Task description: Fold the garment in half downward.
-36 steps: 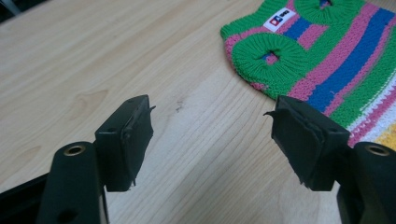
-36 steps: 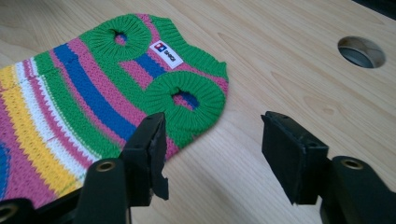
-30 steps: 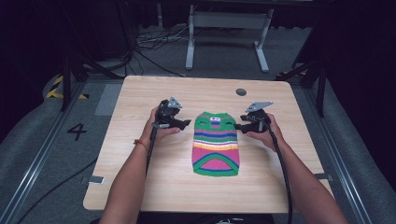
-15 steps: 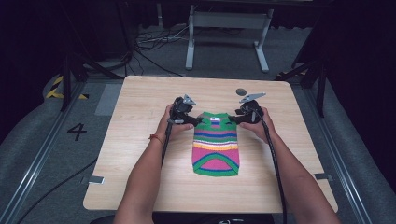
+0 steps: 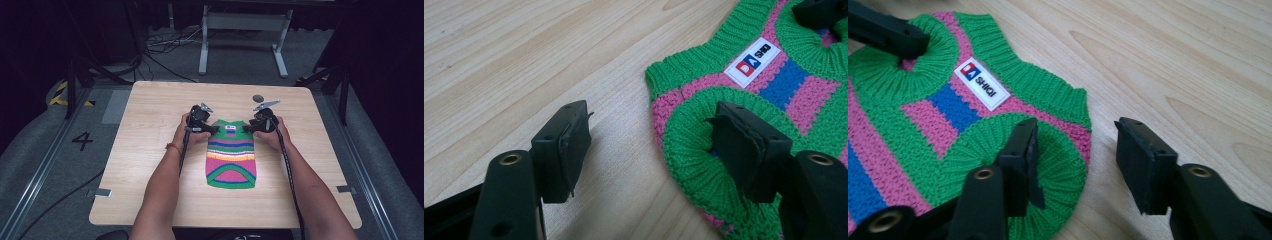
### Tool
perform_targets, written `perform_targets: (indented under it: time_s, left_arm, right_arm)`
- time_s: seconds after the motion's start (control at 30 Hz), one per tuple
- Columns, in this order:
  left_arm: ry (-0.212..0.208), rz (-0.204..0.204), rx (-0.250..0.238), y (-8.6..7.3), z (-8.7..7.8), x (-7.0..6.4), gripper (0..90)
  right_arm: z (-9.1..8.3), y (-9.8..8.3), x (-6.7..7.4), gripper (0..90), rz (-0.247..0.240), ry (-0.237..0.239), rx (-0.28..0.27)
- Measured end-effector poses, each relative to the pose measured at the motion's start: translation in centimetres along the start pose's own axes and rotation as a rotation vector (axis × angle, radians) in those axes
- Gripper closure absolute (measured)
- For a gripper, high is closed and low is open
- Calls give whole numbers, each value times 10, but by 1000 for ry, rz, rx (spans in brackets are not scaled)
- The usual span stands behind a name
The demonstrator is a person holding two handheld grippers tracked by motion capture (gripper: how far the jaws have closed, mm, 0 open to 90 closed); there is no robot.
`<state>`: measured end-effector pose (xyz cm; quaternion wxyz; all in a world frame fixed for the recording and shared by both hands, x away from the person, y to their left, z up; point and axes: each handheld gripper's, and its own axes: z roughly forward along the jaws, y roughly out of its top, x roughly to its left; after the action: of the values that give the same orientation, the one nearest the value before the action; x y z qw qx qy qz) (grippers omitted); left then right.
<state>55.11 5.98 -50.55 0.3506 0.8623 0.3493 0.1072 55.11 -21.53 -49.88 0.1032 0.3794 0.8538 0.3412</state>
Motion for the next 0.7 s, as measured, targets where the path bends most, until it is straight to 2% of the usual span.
perform_targets:
  time_s: [0.23, 0.3, 0.37, 0.5, 0.6, 0.7]
  left_arm:
    - [20, -11, 12, 2, -1, -7, 430]
    - [6, -11, 10, 2, -2, -8, 458]
    - [-14, -2, 10, 1, -3, -7, 535]
    - [-50, 20, 21, 1, -5, -8, 710]
    - [-34, 53, 16, 2, -8, -11, 799]
    - [-25, 61, 1, 2, -11, -13, 817]
  right_arm:
    - [0, 1, 3, 711, -4, 34, 5]
    - [0, 1, 3, 761, -9, 39, 8]
    - [0, 2, 4, 812, -11, 51, 12]
    - [0, 2, 7, 836, -30, 42, 8]
    - [-1, 3, 9, 842, -43, 30, 9]
    - [-3, 3, 10, 843, -33, 41, -14]
